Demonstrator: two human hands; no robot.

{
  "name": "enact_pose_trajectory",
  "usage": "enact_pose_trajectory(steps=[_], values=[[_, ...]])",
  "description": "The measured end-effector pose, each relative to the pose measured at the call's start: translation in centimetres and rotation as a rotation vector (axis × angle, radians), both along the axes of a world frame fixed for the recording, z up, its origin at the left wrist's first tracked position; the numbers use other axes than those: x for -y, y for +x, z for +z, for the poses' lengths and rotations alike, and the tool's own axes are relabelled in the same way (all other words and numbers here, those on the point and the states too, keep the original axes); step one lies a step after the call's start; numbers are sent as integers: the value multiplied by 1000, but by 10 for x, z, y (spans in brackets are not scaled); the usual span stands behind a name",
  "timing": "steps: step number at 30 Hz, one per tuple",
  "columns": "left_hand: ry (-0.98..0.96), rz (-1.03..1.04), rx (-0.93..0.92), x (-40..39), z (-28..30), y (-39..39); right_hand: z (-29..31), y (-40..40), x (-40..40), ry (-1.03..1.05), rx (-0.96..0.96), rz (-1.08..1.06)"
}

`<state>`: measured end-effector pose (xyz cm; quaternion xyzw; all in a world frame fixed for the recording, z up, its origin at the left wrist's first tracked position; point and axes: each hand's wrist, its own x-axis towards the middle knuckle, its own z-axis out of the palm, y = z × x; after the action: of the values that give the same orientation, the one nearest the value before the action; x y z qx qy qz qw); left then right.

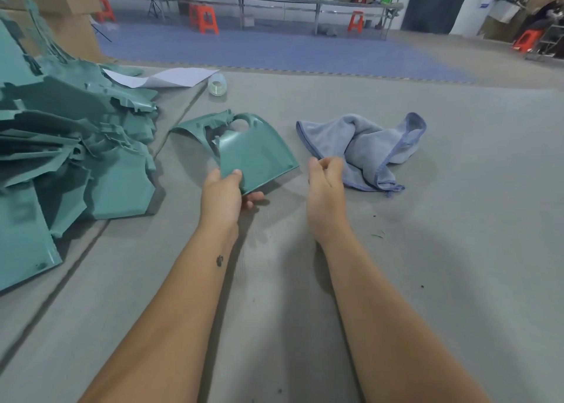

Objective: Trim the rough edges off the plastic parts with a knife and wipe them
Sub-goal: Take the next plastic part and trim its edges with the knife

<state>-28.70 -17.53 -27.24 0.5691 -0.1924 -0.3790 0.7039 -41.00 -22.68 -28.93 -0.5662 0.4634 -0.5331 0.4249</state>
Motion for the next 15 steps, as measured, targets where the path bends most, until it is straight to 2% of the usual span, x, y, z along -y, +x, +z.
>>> enact_pose_trajectory(steps=[4, 6, 7, 10, 11, 13, 15], values=[[-83, -106, -242, 4, 3, -14, 5, -3, 1, 12, 166, 15], [-101, -118, -259, 4, 3, -13, 6, -8, 3, 36, 211, 33], [-81, -113, -165, 3, 2, -10, 7, -10, 4, 42, 229, 54], [65, -86, 341, 2, -4, 3, 7, -15, 7, 66, 213, 91], [80, -93, 428, 2, -6, 4, 6, -15, 8, 85, 206, 92], [68, -107, 448, 3, -8, 3, 5, -16, 8, 112, 205, 89], [51, -92, 368, 4, -6, 1, 7, -17, 7, 92, 241, 76]])
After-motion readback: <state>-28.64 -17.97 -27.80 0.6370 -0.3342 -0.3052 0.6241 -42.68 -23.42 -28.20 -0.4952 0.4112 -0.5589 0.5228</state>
